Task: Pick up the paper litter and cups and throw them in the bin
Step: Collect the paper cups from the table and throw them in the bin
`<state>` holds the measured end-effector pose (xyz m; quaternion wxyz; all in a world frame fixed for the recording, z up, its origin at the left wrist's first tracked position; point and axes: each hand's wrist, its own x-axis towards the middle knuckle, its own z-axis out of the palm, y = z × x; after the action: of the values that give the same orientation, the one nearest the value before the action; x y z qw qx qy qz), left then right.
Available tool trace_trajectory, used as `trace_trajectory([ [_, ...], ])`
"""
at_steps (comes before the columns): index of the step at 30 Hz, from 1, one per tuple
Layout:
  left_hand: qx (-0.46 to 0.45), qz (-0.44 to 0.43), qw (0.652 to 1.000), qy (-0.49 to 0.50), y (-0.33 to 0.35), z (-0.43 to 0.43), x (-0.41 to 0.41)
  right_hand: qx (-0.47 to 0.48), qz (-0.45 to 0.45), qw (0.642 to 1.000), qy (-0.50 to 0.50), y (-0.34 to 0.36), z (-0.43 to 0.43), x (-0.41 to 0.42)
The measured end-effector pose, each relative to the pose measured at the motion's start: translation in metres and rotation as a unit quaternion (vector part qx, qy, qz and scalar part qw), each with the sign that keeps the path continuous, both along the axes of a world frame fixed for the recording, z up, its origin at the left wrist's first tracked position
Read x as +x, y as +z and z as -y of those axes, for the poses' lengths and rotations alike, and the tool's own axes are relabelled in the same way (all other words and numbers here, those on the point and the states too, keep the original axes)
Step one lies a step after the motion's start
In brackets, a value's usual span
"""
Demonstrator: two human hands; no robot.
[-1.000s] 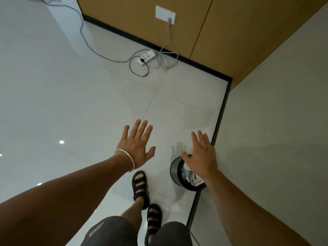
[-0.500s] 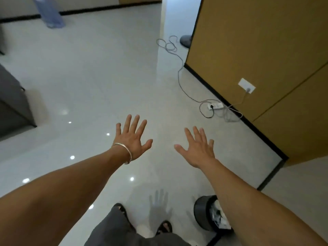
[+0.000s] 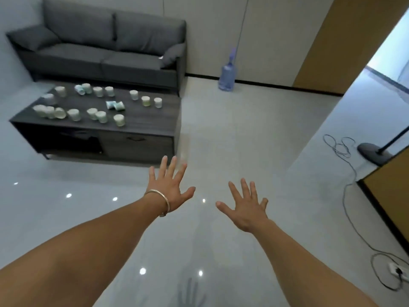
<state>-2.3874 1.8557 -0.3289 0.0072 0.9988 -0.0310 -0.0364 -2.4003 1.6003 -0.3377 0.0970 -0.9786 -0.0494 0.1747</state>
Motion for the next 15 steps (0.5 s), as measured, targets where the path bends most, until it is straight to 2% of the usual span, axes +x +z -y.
trace_trajectory([
  [6, 0.006, -0.013, 0.994, 0.105, 0.004, -0.113, 0.038, 0.005, 0.003, 0.995, 0.099, -0.004, -0.103, 0.081],
  [15, 0.012, 0.007, 0.972, 0.235, -0.010, -0.215, 0.132, 0.013, -0.006, 0.978, 0.207, -0.022, -0.223, 0.251],
])
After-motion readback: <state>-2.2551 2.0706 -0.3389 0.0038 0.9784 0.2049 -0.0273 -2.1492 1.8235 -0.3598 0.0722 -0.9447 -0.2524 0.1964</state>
